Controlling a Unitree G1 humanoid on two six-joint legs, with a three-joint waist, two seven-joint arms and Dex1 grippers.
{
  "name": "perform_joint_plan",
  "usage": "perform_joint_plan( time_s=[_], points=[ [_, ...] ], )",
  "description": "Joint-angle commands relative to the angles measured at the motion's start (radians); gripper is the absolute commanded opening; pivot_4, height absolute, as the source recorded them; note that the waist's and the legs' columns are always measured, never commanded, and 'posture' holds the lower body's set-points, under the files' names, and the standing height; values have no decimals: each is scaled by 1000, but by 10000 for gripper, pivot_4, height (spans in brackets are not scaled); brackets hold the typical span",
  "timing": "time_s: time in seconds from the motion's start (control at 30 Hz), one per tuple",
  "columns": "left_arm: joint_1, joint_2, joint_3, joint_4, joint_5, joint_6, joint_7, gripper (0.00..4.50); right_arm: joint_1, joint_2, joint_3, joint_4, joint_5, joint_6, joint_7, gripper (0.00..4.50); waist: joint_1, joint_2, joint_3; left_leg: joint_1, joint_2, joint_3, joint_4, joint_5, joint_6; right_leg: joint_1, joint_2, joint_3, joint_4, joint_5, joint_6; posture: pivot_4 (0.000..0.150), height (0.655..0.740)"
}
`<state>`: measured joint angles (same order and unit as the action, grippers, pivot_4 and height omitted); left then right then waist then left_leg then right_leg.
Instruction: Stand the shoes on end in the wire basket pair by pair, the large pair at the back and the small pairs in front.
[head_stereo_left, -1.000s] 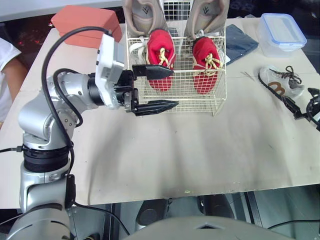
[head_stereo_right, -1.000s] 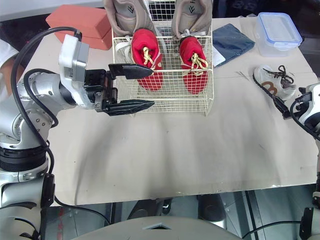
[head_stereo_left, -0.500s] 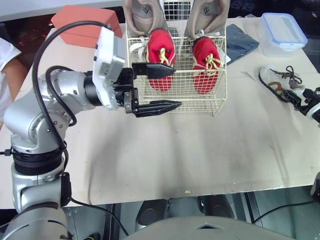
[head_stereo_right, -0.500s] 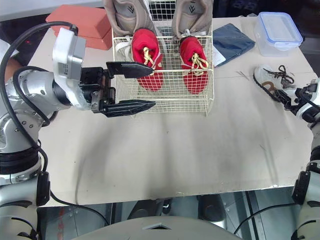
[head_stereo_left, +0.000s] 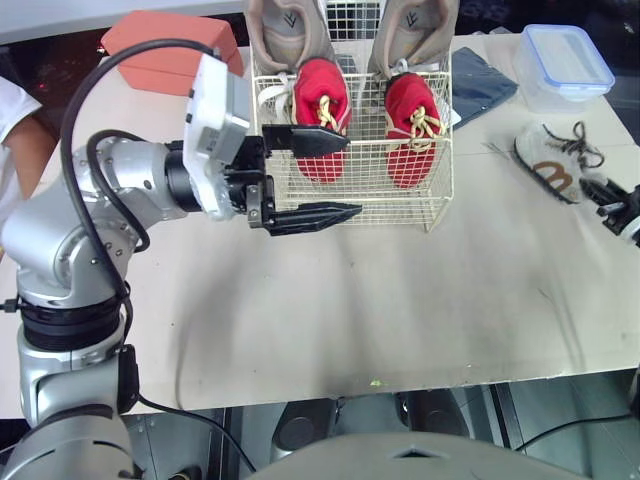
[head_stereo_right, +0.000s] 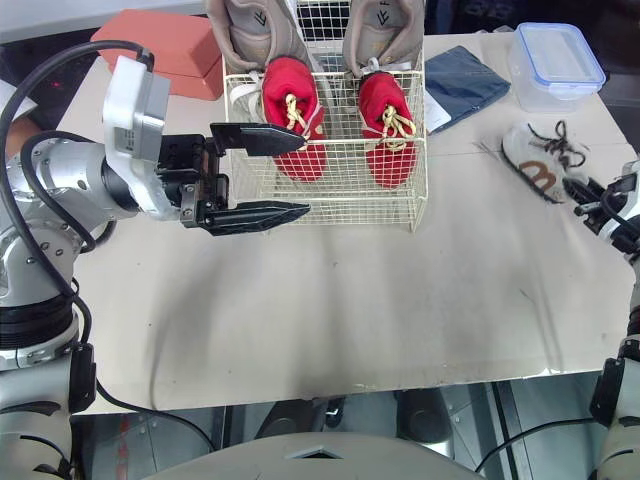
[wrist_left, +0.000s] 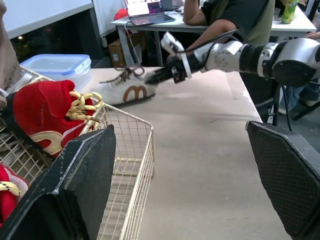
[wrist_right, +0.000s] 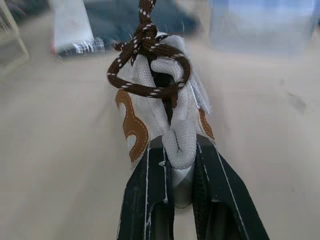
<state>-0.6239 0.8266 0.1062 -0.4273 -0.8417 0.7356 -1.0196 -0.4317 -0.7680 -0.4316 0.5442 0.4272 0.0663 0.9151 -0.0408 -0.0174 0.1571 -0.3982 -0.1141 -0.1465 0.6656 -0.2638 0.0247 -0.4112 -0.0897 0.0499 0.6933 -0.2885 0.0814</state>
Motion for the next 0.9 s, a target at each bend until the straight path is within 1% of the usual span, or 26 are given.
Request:
perform_joint_plan(
  time_s=[0.03,0.13,0.2,0.23,0.4,0.53,0.6,0.7,0.8,0.9],
  points=[
    [-5,44,34,32,37,-44,-33,45000,48,-18,-49,-373,136,-21,97,182,-4,2,1,0,0,0,0,0,0,0,0,1,0,0,0,1500,7400],
    [-26,59,75,73,16,-55,-61,45000,85,-35,-25,-547,149,-25,119,182,-1,2,1,1,3,0,-1,0,0,0,1,0,0,0,0,1500,7400],
    [-44,75,93,111,13,-66,-93,45000,72,-31,5,-686,201,26,112,182,3,2,1,1,2,0,0,0,0,0,1,-1,0,0,0,1500,7400],
    [-53,82,99,129,12,-72,-114,45000,65,-36,33,-735,195,22,124,182,4,2,1,1,2,0,0,0,0,0,1,-1,0,0,0,1500,7400],
    [-119,66,108,191,-27,-85,-192,45000,0,-40,188,-834,91,-111,222,182,5,1,1,0,2,-1,0,0,0,0,0,-2,-1,0,0,1500,7400],
    [-158,56,53,220,13,-108,-236,45000,-104,-20,317,-825,-22,-272,287,182,4,1,1,0,1,-1,1,0,0,0,0,-2,-1,0,0,1500,7400],
    [-164,51,5,226,61,-123,-243,45000,-157,-16,371,-789,-85,-367,318,182,3,1,1,0,1,-2,1,0,0,0,0,-3,-1,0,0,1500,7400],
    [-169,30,-56,231,112,-125,-228,45000,-230,-4,440,-734,-164,-511,350,182,3,1,2,0,1,-1,1,0,0,0,1,-3,-1,0,0,1500,7400],
    [-181,-5,-114,236,138,-72,-185,45000,-283,12,489,-679,-234,-662,348,182,3,-1,3,0,1,-2,1,0,0,0,2,-3,-1,0,0,1500,7400],
    [-185,-29,-161,236,164,-41,-165,45000,-311,25,518,-644,-261,-763,335,182,2,-1,3,-1,1,-2,1,0,0,0,2,-3,-1,0,0,1500,7400]
  ],
)
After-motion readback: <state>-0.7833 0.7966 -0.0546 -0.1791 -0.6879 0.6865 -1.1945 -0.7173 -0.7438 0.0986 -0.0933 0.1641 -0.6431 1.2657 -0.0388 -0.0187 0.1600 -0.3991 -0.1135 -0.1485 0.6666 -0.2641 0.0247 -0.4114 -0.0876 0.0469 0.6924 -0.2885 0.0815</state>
